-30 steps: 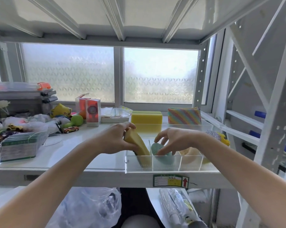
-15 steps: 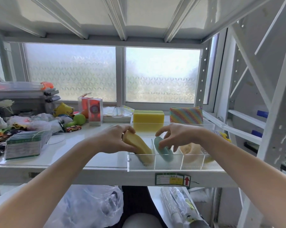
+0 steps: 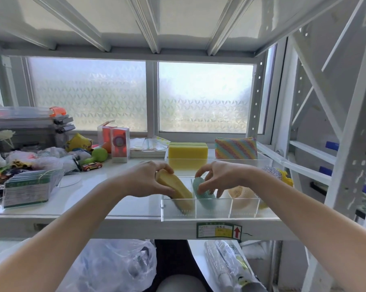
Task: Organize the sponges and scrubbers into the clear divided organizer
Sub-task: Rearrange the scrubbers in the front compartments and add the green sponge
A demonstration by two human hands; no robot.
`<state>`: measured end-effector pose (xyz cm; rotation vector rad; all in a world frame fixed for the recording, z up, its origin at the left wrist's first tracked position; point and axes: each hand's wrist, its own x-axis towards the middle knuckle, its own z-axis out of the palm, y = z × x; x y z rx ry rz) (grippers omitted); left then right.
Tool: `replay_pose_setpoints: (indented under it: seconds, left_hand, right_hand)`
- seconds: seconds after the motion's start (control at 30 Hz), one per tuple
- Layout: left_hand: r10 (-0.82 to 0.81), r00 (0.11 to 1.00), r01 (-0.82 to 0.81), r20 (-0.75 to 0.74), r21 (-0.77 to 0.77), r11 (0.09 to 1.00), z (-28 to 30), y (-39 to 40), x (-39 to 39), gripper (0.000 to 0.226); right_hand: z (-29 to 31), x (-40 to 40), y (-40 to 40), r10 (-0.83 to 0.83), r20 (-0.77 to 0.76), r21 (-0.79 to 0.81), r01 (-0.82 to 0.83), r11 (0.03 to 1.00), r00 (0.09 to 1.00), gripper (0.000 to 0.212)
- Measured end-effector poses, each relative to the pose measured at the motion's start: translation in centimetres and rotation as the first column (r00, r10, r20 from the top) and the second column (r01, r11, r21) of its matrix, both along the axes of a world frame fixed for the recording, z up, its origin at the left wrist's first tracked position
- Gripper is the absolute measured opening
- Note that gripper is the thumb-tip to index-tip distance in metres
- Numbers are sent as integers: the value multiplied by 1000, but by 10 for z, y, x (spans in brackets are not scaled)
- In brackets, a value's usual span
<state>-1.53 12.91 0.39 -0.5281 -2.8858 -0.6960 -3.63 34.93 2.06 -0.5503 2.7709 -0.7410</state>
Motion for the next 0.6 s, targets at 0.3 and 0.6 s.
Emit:
replay_pose_setpoints:
  seconds: [0.3,0.6]
  left_hand:
    - [6,999,-2,-46,79,997,1,6,5,84]
    - [-56,984,70,-168,76,995,11,47,6,71]
  right_hand:
    - [0,4,0,-15,-1,-9,15,1000,1000,59]
    - [12,8,12,-127,11,-43,128,991,992,40]
